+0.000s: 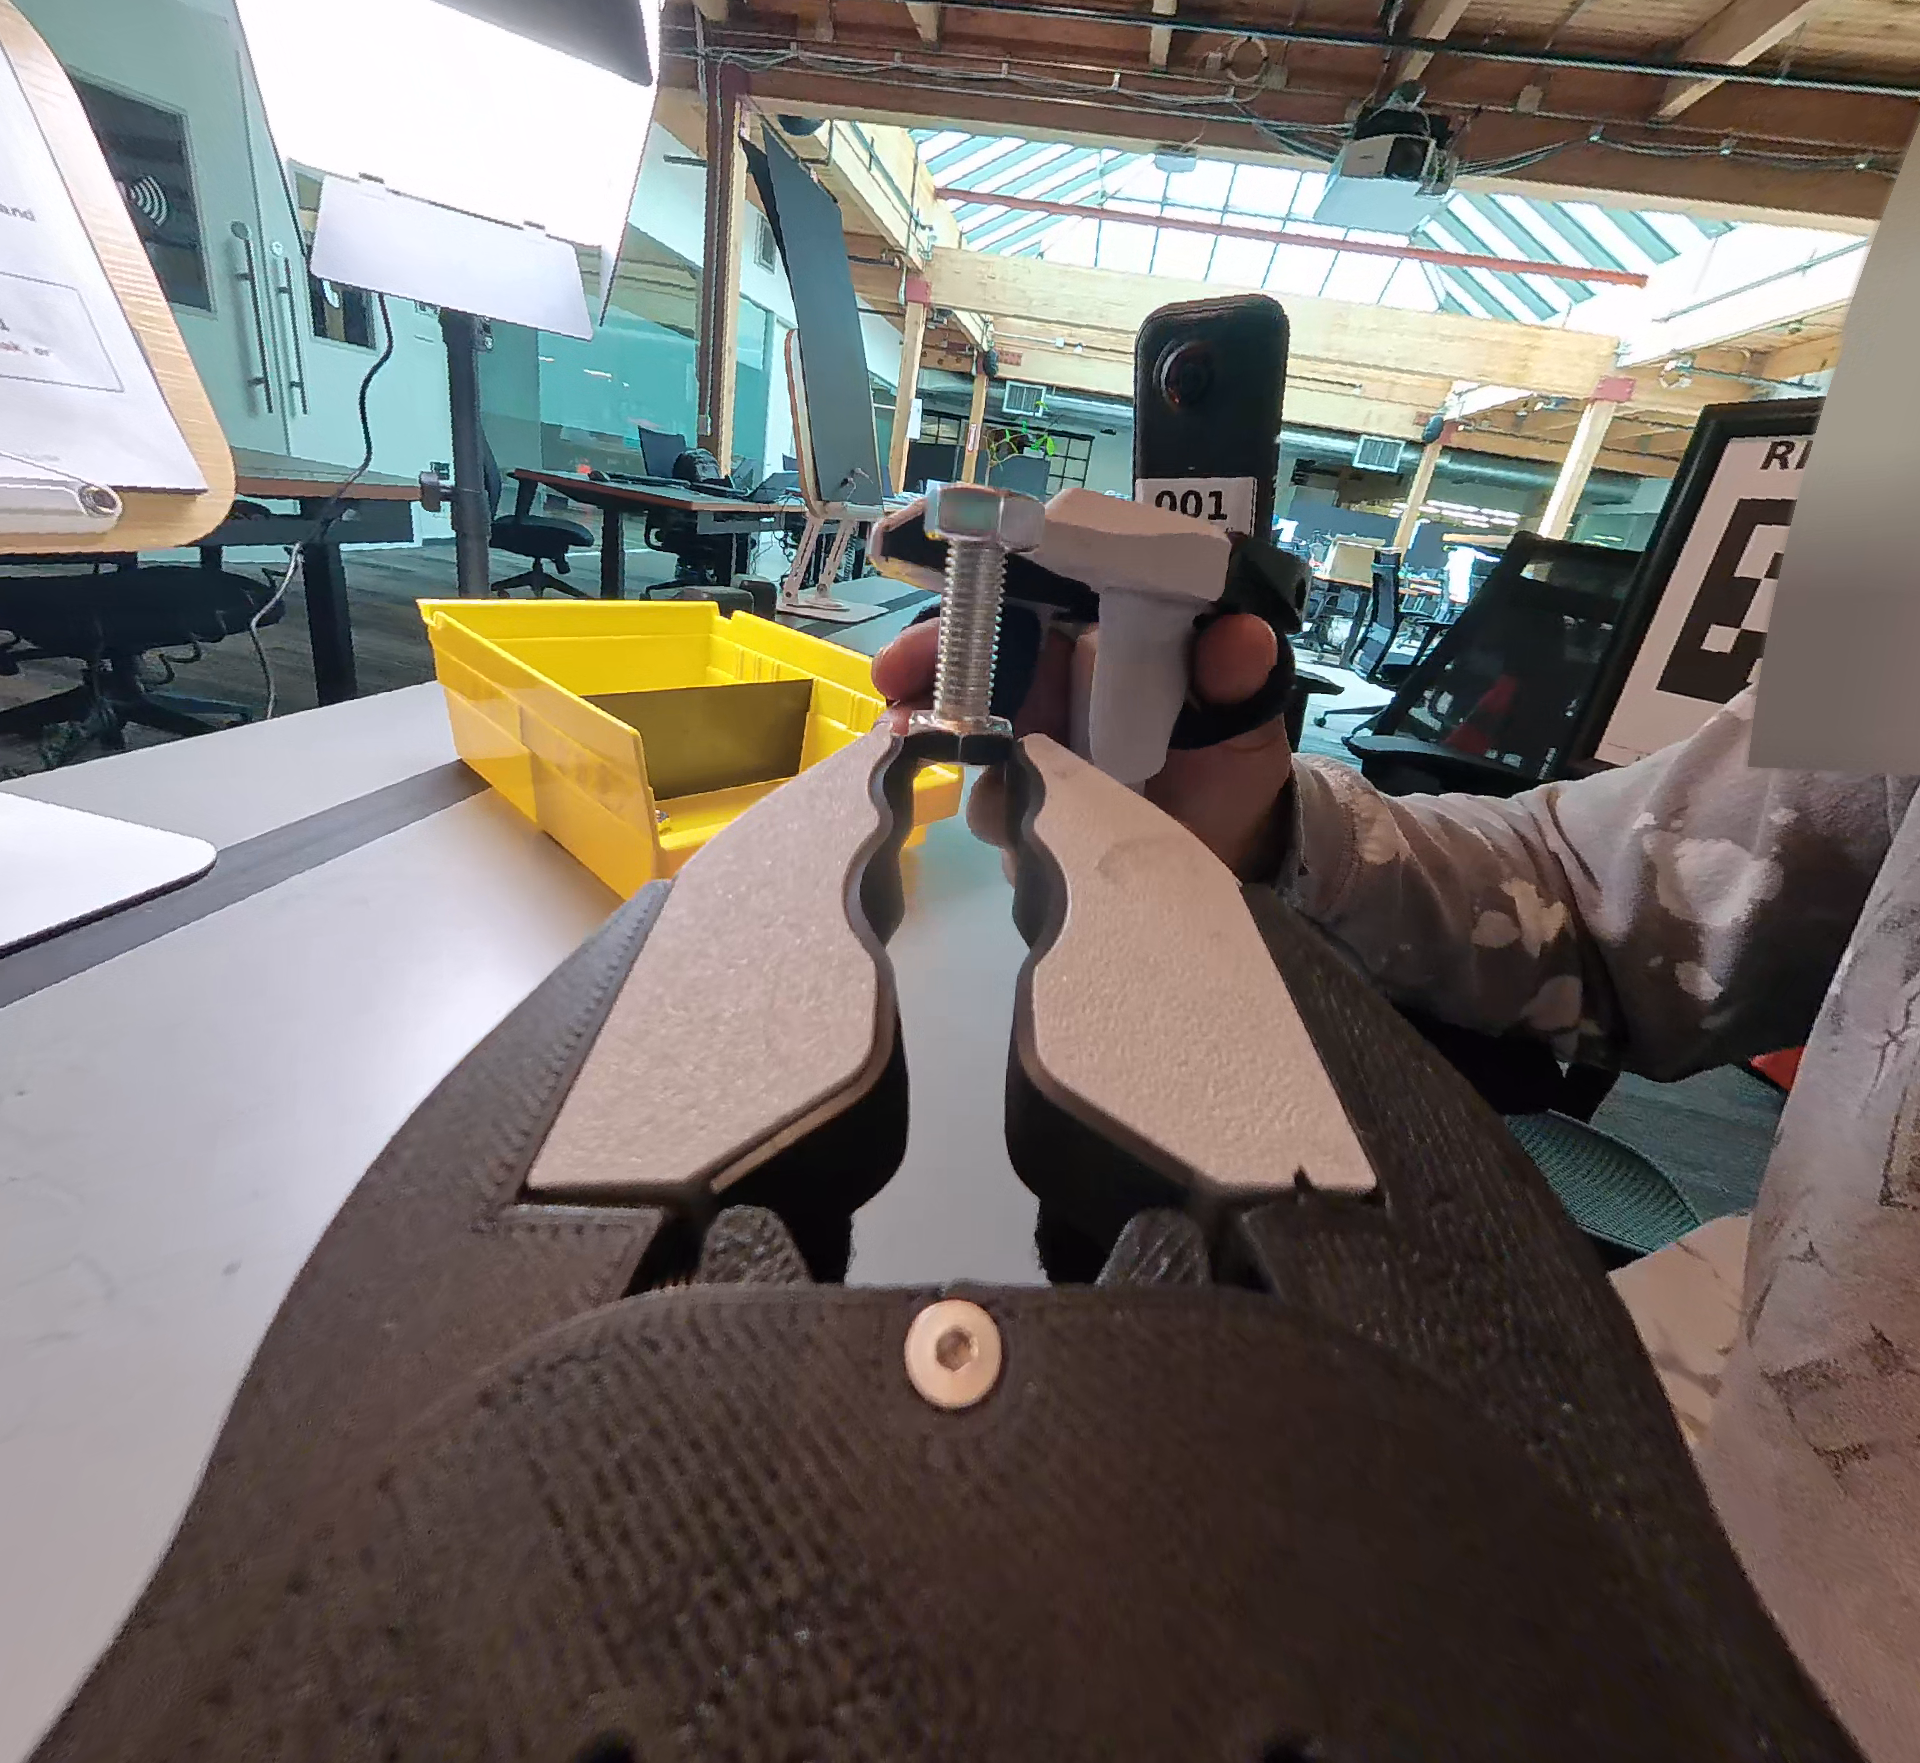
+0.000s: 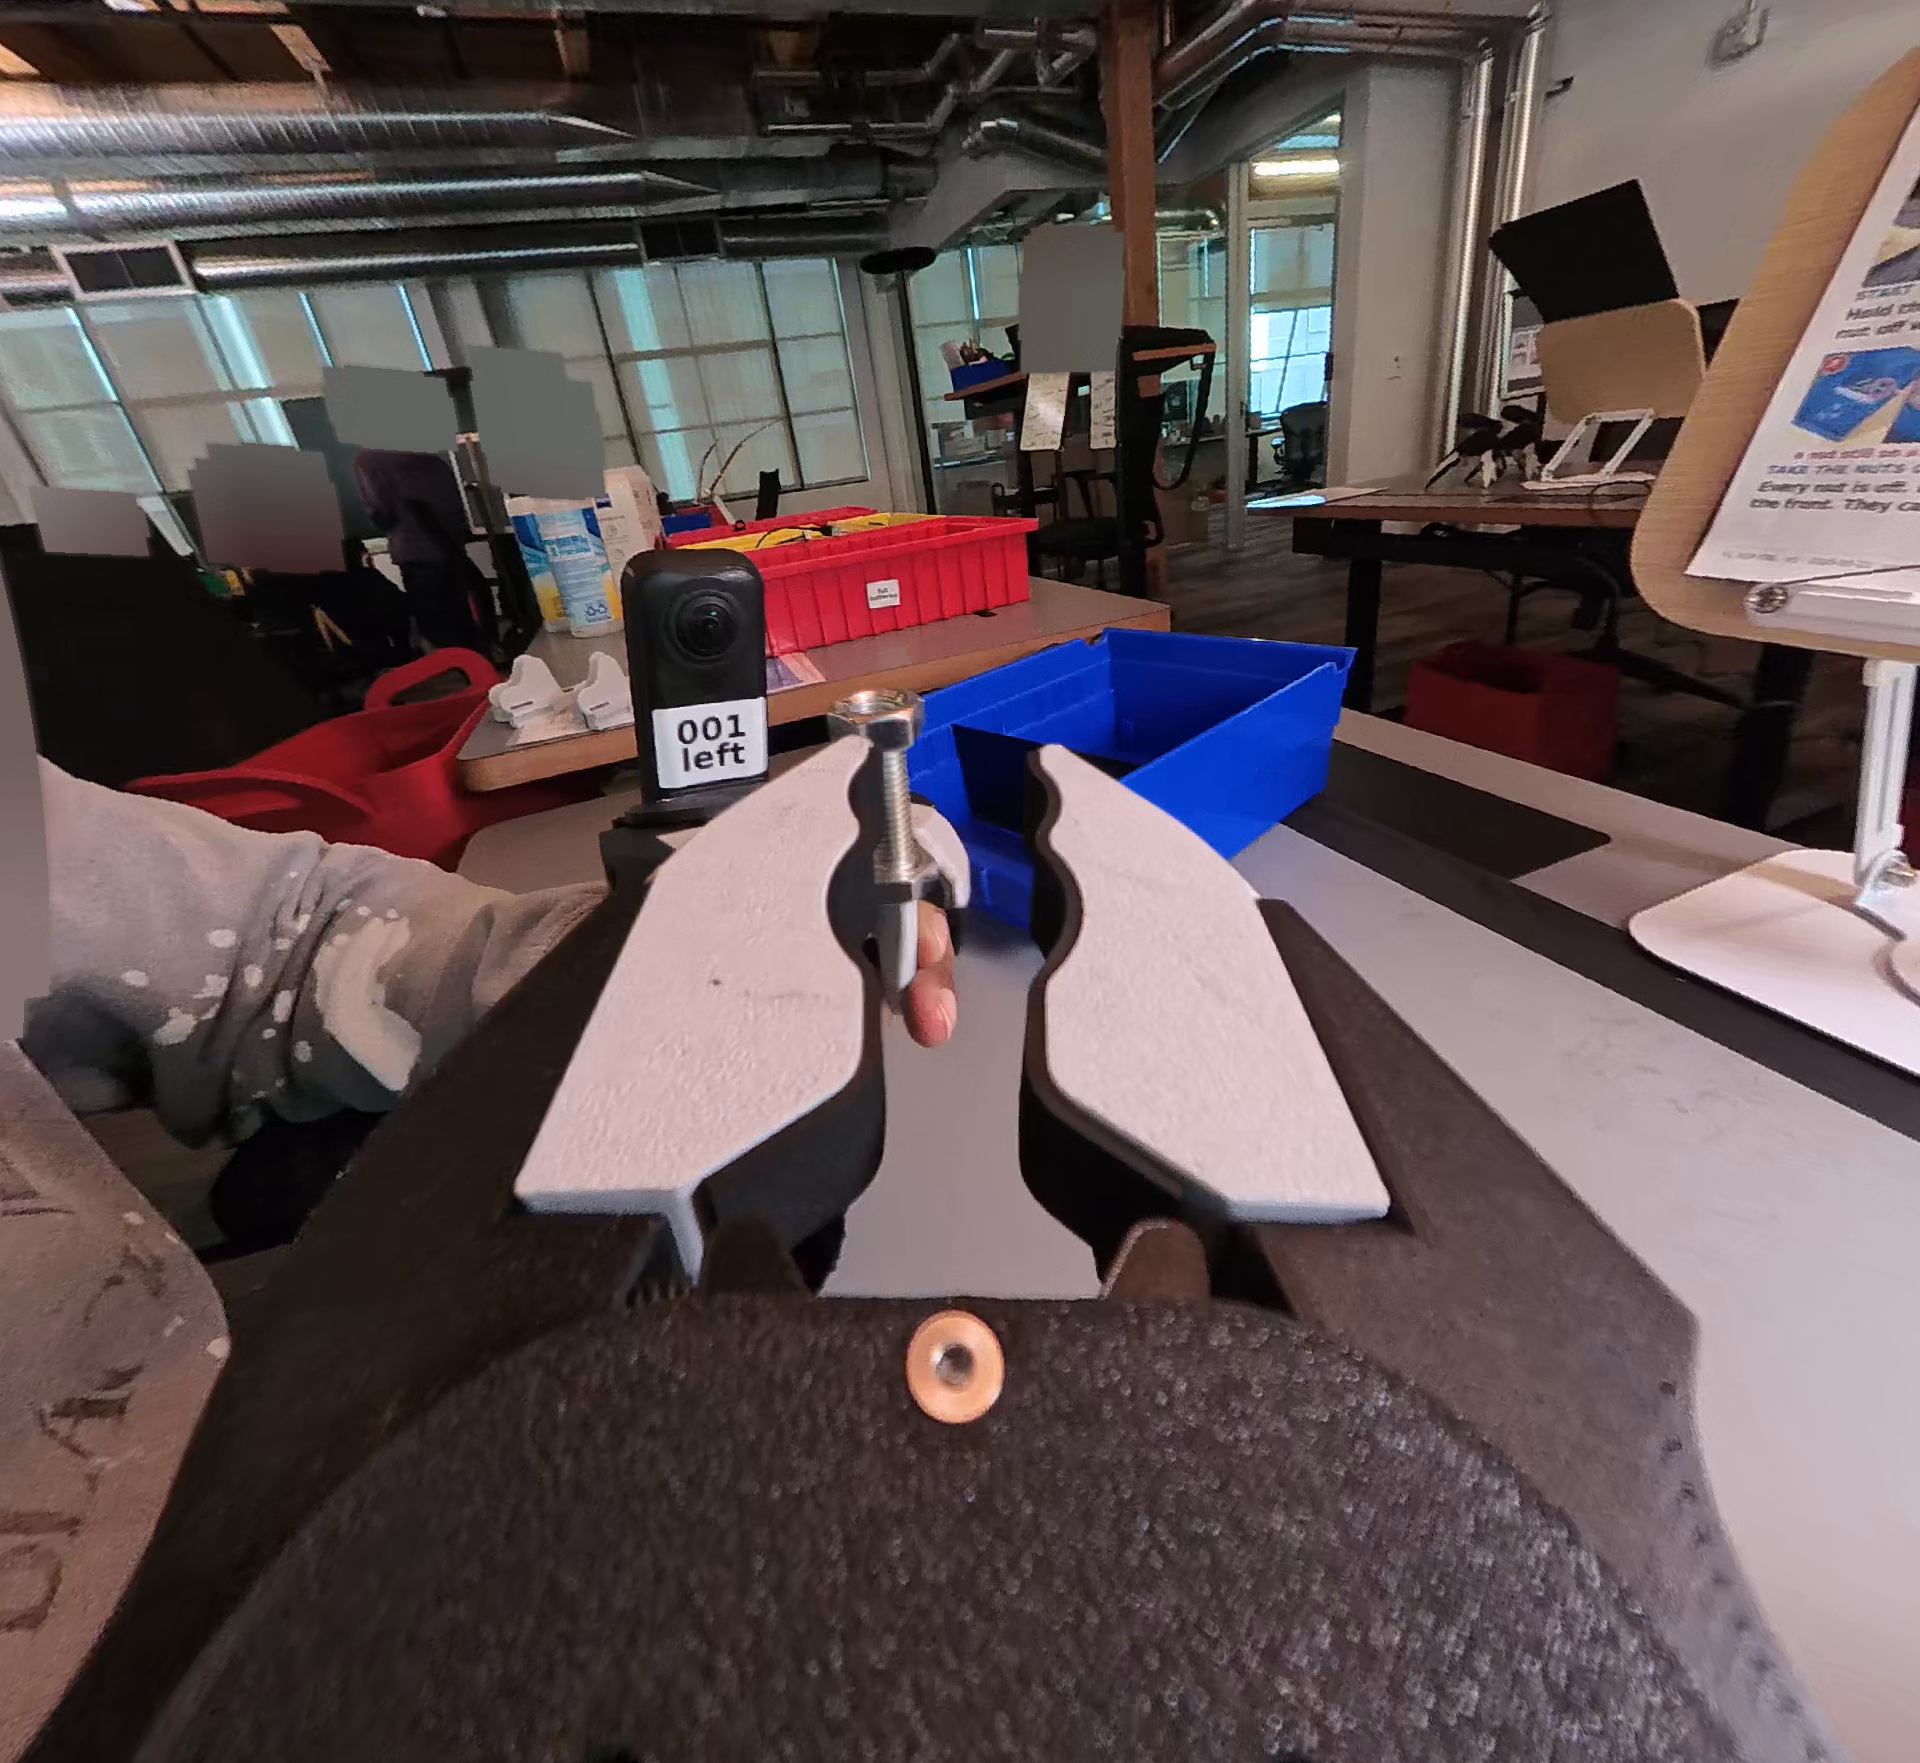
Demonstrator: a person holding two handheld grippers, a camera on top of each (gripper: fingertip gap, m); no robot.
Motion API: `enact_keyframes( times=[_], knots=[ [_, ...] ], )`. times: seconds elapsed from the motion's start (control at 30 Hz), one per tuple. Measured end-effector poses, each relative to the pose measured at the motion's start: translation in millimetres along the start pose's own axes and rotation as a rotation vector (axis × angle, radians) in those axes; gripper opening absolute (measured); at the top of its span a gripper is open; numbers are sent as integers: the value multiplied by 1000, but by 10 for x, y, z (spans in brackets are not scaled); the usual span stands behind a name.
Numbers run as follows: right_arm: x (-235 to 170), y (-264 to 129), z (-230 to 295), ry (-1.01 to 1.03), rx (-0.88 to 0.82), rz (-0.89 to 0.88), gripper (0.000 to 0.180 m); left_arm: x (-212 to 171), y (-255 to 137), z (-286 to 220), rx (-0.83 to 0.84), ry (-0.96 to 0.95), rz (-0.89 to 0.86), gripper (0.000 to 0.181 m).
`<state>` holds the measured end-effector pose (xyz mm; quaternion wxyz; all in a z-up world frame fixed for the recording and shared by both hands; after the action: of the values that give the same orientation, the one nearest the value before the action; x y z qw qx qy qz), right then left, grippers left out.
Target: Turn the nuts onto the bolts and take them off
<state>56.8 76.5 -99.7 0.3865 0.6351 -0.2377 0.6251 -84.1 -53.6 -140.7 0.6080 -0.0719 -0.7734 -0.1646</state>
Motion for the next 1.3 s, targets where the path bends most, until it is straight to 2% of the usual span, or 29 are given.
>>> enact_keyframes(
  times=[0.23, 0.33, 0.43, 0.57, 0.67, 0.77, 0.87, 0.97, 1.17, 1.3],
  knots=[
    [-32, 120, 87, -26, 33, 49, 28, -57, 33, -20, -10, 1, 33, 18],
    [-30, 124, 89, -23, 29, 65, 22, -84, 49, -40, -20, 5, 49, 18],
    [10, 54, 51, -30, 46, 88, 19, -80, 48, -26, -24, 0, 52, 18],
    [140, -167, -62, -12, 113, 23, 18, -81, 29, 46, -13, -35, 51, 18],
    [235, -390, -228, -75, -24, 35, 19, -74, 23, 66, -4, -31, 49, 18],
    [308, -706, -543, -113, -297, 122, 19, -77, 23, 72, 2, -42, 45, 18],
    [292, -1068, -984, -100, -603, 305, 19, -87, 22, 86, 7, -53, 44, 18],
    [134, -1342, -1405, 14, -804, 517, 19, -92, 22, 79, 12, -38, 50, 18],
    [-320, -1578, -1850, 269, -887, 900, 19, -99, 8, 92, 17, -29, 61, 18],
    [-435, -1615, -1923, 331, -877, 1035, 19, -139, 18, 128, 14, -42, 82, 18]
  ],
)
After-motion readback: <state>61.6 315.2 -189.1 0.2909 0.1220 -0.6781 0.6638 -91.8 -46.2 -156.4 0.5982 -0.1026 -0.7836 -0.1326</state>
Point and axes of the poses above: each gripper's, where its closed fingertips meet, y out along the fingers, x out of its top, z = x × y across the jaws, the point moved 10 cm from there along -y, back along the fingers, and after that the axes turned 15 degrees about x, right-handed, at the moved point
